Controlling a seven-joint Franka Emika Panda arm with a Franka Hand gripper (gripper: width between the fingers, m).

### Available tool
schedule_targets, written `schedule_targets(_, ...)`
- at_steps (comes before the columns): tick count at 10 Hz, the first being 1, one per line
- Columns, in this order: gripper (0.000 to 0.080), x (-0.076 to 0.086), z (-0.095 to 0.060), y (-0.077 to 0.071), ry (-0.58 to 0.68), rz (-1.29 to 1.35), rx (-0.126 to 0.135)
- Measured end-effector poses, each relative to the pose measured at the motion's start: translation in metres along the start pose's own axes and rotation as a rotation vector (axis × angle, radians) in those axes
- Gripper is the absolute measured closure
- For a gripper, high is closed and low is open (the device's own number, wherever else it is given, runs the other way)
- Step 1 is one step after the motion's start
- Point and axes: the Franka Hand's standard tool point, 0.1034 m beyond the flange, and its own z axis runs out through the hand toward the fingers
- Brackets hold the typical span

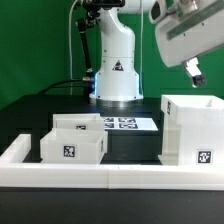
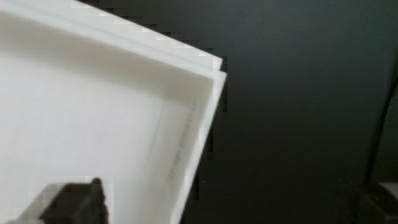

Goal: Assemble drawer

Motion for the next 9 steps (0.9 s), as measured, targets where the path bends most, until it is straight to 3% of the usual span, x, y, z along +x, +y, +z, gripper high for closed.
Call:
schedule_targets(3, 0.0151, -0.002, 0.003, 0.003, -0.001, -0.133, -0.015)
schedule_targets(5, 0.0151, -0.002, 0.0, 0.011, -0.001, -0.493, -0.101)
schedule_targets(6, 0.0151, 0.001, -0.002, 0.014, -0.009, -0.595, -0.117)
schedule_targets(9, 0.0151, 0.006, -0.002, 0.017, -0.021, -0.862, -0.123)
